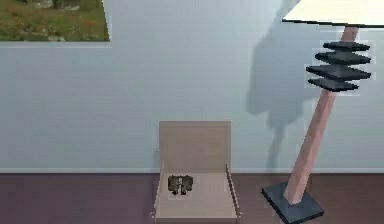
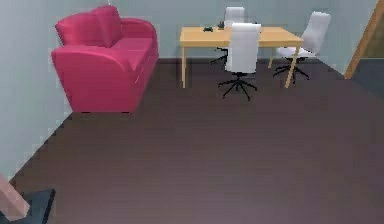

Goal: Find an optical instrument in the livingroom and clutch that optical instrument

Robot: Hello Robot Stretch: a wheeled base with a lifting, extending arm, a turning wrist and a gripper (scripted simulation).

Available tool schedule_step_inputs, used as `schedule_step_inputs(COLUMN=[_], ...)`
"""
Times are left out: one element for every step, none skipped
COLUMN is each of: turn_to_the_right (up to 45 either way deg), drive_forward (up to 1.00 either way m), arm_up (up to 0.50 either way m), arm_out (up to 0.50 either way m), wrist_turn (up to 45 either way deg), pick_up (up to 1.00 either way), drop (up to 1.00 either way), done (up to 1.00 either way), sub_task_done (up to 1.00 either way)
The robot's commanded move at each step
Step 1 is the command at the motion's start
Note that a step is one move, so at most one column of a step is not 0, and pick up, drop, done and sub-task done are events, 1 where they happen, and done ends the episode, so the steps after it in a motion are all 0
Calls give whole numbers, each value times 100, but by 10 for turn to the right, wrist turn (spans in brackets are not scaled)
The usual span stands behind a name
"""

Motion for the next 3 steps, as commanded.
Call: schedule_step_inputs(turn_to_the_right=[0, -450, -450], drive_forward=[30, 0, 0], arm_up=[0, 0, 0], arm_out=[0, 0, 0], wrist_turn=[0, 0, 0], pick_up=[0, 0, 0], drop=[0, 0, 0], done=[0, 0, 0], sub_task_done=[0, 0, 0])
